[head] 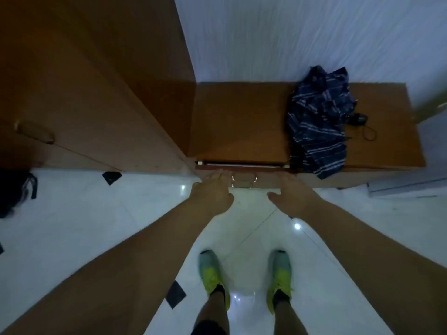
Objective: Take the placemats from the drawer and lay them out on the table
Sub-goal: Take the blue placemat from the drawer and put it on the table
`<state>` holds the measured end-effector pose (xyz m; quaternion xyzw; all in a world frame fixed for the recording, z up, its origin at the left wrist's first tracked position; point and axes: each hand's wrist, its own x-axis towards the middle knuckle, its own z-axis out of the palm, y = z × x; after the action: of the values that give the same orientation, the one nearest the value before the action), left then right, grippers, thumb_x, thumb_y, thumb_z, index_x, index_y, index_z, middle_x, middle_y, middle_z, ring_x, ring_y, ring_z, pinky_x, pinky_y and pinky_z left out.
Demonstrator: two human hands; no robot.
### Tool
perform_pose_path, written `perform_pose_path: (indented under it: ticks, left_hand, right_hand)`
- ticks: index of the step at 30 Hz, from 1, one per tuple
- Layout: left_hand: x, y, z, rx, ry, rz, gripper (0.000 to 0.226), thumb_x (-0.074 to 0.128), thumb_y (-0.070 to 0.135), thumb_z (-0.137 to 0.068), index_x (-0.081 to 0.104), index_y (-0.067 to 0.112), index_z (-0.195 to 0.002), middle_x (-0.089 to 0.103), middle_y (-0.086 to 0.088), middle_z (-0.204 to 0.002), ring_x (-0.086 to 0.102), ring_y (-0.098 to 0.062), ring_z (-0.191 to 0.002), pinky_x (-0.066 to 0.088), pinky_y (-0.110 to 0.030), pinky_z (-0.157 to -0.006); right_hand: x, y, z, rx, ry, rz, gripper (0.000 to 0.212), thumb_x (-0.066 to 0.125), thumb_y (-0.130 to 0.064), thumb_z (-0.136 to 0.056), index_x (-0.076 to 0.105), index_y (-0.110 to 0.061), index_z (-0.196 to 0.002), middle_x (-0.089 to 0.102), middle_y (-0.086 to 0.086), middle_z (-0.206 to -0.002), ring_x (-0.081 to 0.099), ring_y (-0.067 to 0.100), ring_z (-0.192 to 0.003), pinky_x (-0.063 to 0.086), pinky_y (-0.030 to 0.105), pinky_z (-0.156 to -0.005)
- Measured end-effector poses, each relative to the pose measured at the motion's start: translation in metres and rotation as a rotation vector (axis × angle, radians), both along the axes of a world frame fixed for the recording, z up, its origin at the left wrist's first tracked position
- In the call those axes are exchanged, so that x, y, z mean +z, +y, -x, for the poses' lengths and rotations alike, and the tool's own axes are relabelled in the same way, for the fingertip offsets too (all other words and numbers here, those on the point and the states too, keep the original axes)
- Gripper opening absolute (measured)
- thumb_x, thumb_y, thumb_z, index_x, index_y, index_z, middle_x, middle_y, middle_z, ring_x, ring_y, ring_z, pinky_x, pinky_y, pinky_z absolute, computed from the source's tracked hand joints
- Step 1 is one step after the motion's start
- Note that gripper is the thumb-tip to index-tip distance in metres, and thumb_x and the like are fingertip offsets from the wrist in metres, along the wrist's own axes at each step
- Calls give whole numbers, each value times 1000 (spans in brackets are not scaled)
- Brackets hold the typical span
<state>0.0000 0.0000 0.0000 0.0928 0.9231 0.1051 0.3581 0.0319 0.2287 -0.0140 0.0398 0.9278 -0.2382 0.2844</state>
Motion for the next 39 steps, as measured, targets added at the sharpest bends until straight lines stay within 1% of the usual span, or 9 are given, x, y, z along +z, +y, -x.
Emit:
perform_pose_path:
  ticks: [3, 9, 12, 14, 24, 27, 30, 35, 39]
  left_hand:
    - [-39, 11, 22, -5, 7, 45, 79, 52, 34, -99, 10, 15, -163, 8, -4, -171, 14, -28, -155, 26, -52, -118]
    - [-107, 22, 41, -31, 14, 99, 80, 53, 33, -98, 10, 15, -163, 10, -3, -171, 13, -26, -156, 23, -49, -120]
    - [-129, 21, 41, -3, 5, 131, 80, 51, 32, -97, 9, 16, -163, 10, -2, -171, 11, -24, -156, 20, -49, -121]
    - [-139, 20, 34, -1, 4, 154, 81, 52, 33, -96, 10, 16, -163, 8, -2, -171, 10, -25, -156, 21, -50, -121]
    - [-162, 9, 30, -8, 144, 199, 94, 57, 41, -92, -1, 17, -163, -5, 0, -172, 0, -23, -158, 24, -48, -121]
    - [-160, 8, 30, -5, 168, 192, 90, 55, 44, -93, 6, 17, -163, 3, -1, -171, 3, -24, -158, 23, -46, -122]
    - [-156, 3, 22, 14, 179, 141, 87, 60, 44, -90, 17, 17, -161, 18, -4, -168, 18, -26, -155, 30, -45, -118]
    - [-154, -12, -3, -51, 201, 117, 72, 61, 39, -88, 37, 16, -151, 38, -5, -152, 43, -26, -138, 42, -42, -105]
    - [-162, -29, -12, -35, 240, 99, 61, 58, 43, -90, 46, 20, -145, 49, -4, -145, 50, -24, -129, 45, -42, -101]
  right_hand:
    - [-37, 4, 26, -7, -28, -17, 71, 57, -36, -95, 28, -8, -154, 36, 12, -155, 40, 27, -138, 38, 39, -111]
    - [-107, 6, 54, 62, -98, -70, 61, 56, -37, -91, 40, -11, -144, 48, 12, -142, 52, 27, -124, 46, 40, -102]
    - [-127, 6, 57, 121, -88, -121, 78, 54, -39, -92, 21, -12, -156, 22, 8, -163, 27, 26, -146, 29, 41, -116]
    - [-138, 8, 53, 129, -88, -127, 83, 55, -39, -90, 15, -12, -158, 11, 5, -166, 18, 25, -150, 25, 43, -119]
    - [-154, 9, 34, 129, 14, -228, 95, 58, -38, -86, 0, -19, -159, -4, -1, -166, -1, 21, -153, 17, 45, -120]
    - [-157, 7, 25, 69, 42, -180, 95, 62, -38, -83, 8, -18, -158, 4, 0, -166, 5, 21, -152, 22, 45, -120]
    - [-155, 5, 23, 19, 39, -137, 87, 62, -40, -83, 19, -18, -155, 20, 4, -160, 19, 23, -148, 30, 44, -116]
    - [-154, 6, 8, 53, -29, -156, 70, 58, -44, -86, 38, -20, -148, 40, 5, -147, 39, 25, -134, 39, 42, -108]
    - [-157, 14, -2, -28, 58, -122, 55, 57, -44, -90, 51, -20, -139, 51, 3, -136, 46, 25, -126, 44, 37, -102]
